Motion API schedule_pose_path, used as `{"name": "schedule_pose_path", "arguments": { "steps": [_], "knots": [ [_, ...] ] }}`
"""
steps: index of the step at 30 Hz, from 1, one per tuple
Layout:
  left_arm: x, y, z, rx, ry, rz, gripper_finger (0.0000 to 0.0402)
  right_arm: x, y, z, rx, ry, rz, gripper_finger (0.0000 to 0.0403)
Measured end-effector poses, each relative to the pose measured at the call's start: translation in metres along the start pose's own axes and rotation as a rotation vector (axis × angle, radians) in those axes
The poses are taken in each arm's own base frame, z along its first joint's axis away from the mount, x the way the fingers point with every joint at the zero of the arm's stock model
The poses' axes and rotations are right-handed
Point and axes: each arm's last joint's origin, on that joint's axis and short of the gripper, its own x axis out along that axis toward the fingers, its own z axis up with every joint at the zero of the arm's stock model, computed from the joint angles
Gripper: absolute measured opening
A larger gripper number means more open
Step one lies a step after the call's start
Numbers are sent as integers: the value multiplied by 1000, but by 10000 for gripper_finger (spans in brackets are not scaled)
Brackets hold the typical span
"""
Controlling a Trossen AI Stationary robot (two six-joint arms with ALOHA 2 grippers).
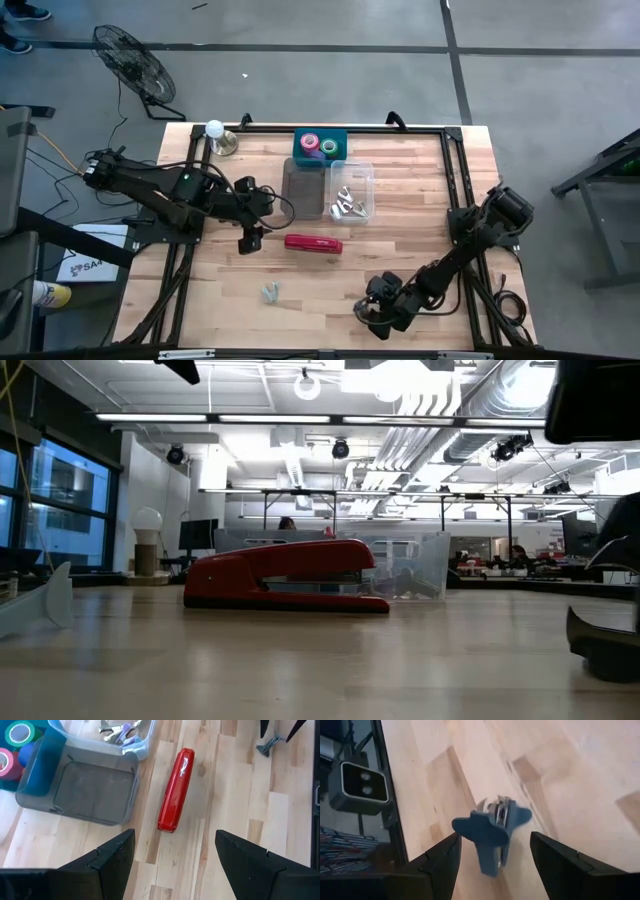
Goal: Pick and place Stapler, Stapler remover, tape
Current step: Put the black staple remover into the transparent bin
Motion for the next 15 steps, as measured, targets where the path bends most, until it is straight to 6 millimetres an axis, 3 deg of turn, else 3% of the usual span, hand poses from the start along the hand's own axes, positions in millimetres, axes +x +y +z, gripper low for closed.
{"name": "schedule_pose_path", "arguments": {
  "steps": [10,15],
  "knots": [
    [0,1,-1,4,13,6,271,4,-5,12,-53,9,-8,226],
    [0,1,-1,4,13,6,271,4,-6,13,-58,11,-14,198]
  ]
}}
